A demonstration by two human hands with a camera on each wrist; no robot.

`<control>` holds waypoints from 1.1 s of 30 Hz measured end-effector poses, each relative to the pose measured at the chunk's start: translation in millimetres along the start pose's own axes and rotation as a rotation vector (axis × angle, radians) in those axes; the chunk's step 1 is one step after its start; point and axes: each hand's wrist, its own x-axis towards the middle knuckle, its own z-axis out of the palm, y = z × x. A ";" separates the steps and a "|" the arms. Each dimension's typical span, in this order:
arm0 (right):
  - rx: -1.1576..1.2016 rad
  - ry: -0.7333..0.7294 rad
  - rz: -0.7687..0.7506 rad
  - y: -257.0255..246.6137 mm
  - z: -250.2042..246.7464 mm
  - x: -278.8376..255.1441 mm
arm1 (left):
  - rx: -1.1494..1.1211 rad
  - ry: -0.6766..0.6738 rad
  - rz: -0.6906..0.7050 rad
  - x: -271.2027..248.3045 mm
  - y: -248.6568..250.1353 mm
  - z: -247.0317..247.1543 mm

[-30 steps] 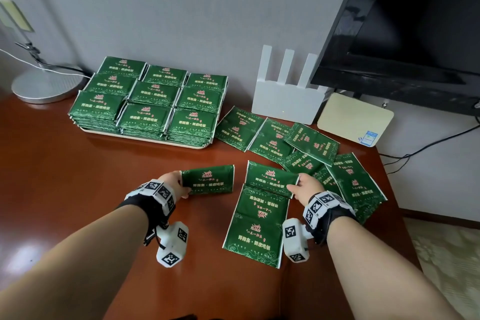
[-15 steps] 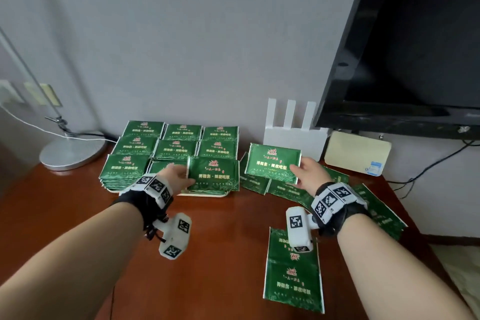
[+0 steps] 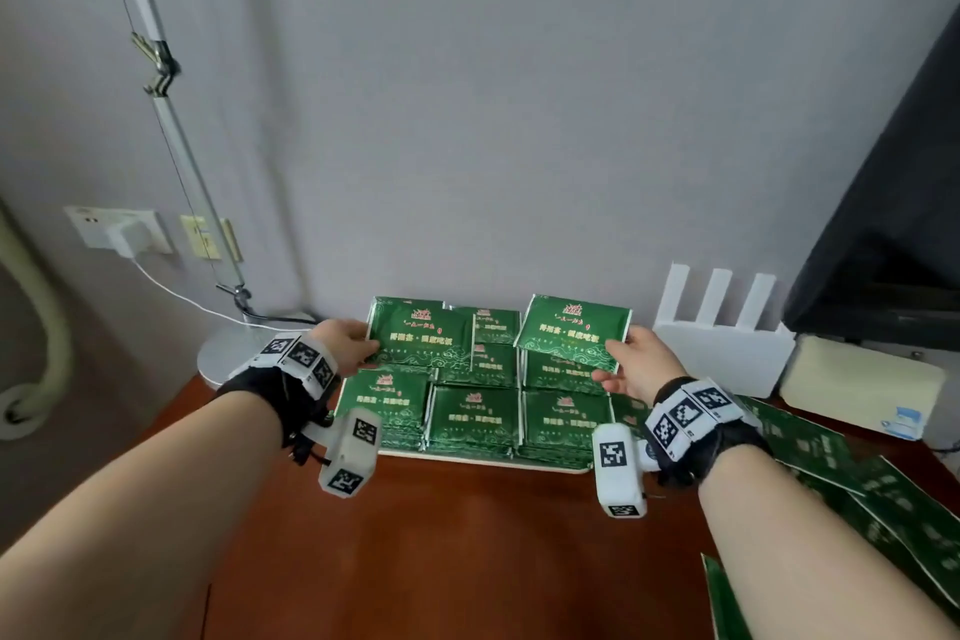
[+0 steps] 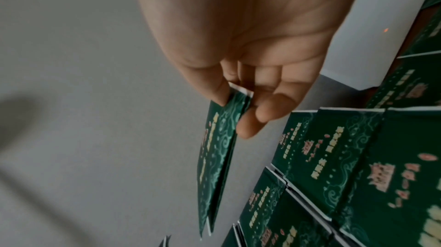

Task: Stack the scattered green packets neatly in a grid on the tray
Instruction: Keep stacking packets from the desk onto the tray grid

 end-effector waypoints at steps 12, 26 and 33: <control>-0.384 0.023 0.050 -20.8 74.9 86.0 | -0.114 -0.024 -0.107 114.0 -24.5 -24.9; -0.546 0.057 0.105 0.0 128.3 155.3 | -0.157 -0.038 -0.155 192.8 -53.5 11.5; -0.547 0.129 0.090 2.8 128.4 157.0 | -0.069 -0.053 -0.138 194.5 -50.4 10.5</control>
